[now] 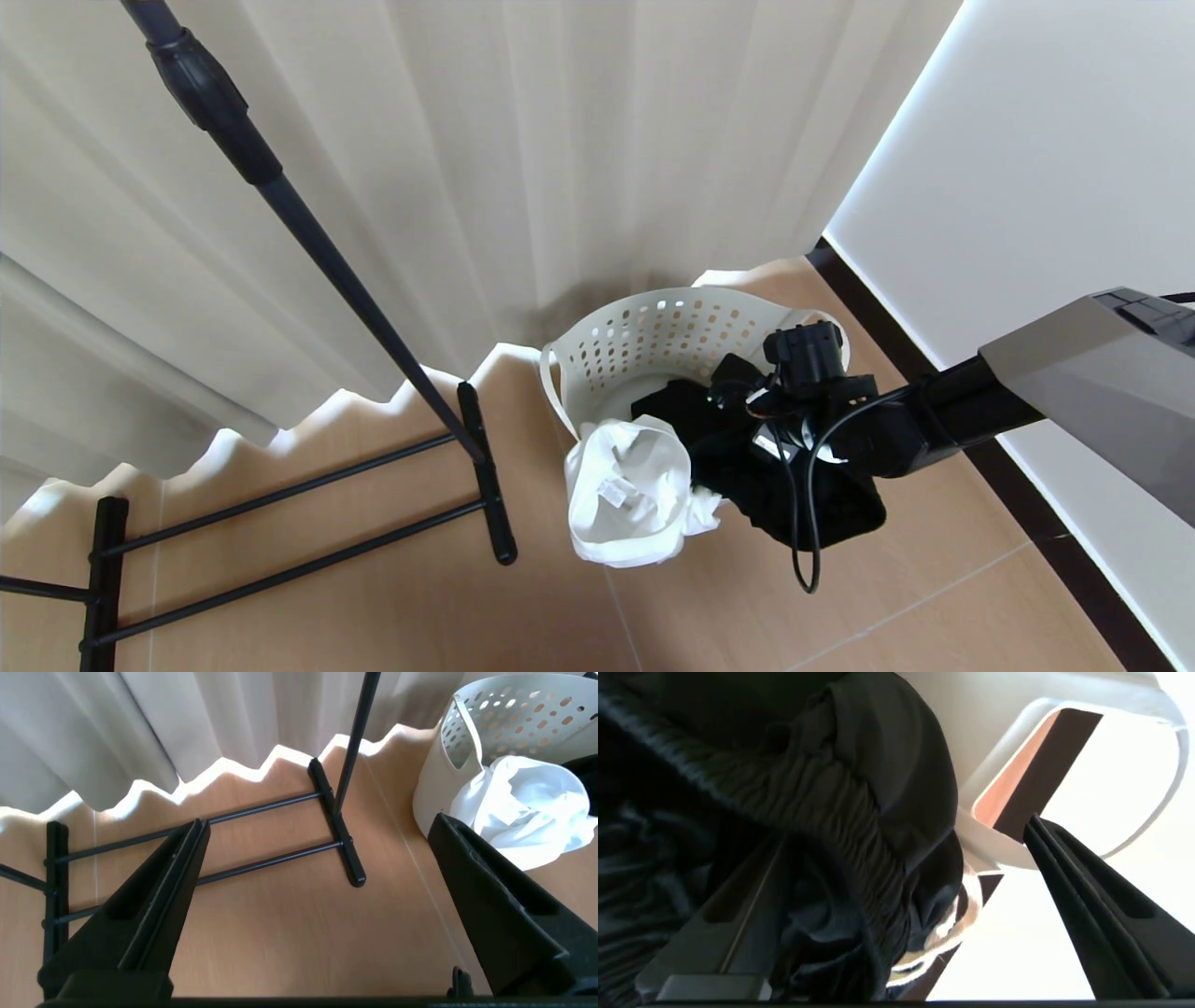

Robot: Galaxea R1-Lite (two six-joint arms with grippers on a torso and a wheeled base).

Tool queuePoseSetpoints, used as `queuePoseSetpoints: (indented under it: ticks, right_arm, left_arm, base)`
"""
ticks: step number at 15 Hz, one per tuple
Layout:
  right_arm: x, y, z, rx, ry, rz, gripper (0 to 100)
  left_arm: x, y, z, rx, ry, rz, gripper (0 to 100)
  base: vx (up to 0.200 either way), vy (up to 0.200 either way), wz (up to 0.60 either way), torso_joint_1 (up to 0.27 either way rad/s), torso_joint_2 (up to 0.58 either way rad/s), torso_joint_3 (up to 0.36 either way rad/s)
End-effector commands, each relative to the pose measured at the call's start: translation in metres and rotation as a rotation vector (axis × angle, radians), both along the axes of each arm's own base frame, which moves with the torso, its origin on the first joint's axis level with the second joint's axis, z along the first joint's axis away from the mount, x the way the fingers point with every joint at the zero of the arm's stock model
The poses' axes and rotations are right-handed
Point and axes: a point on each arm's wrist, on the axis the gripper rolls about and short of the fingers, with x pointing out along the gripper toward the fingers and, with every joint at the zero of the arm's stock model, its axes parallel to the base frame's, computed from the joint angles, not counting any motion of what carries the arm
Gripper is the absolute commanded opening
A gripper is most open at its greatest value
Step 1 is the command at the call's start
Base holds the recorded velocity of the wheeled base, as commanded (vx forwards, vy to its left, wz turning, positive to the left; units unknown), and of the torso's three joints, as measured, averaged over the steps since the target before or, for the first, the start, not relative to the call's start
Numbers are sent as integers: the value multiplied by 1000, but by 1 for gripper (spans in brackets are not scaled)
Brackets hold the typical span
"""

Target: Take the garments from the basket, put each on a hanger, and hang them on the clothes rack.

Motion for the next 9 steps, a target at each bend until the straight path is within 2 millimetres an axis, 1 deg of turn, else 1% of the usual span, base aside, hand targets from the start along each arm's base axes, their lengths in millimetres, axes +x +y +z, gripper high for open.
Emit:
queuePoseSetpoints:
  ticks: [1, 4, 5, 9]
  right_arm:
    - [7, -1, -7, -2, 5, -7, 100]
    - [12, -1, -9, -1, 0, -11, 100]
    - [13, -1, -10, -10, 3, -5, 0]
    - [11, -1, -7, -2, 0, 0, 0]
  left_arm:
    - [0, 0, 0, 0, -1, 0, 100]
    - [0, 0, 0, 0, -1, 0, 100]
    - [0, 0, 0, 0, -1, 0, 100]
    - [0, 0, 0, 0, -1, 0, 100]
  base:
    - [0, 0, 0, 0, 0, 0]
    - [0, 0, 0, 0, 0, 0]
    - [0, 0, 0, 0, 0, 0]
    - [0, 0, 0, 0, 0, 0]
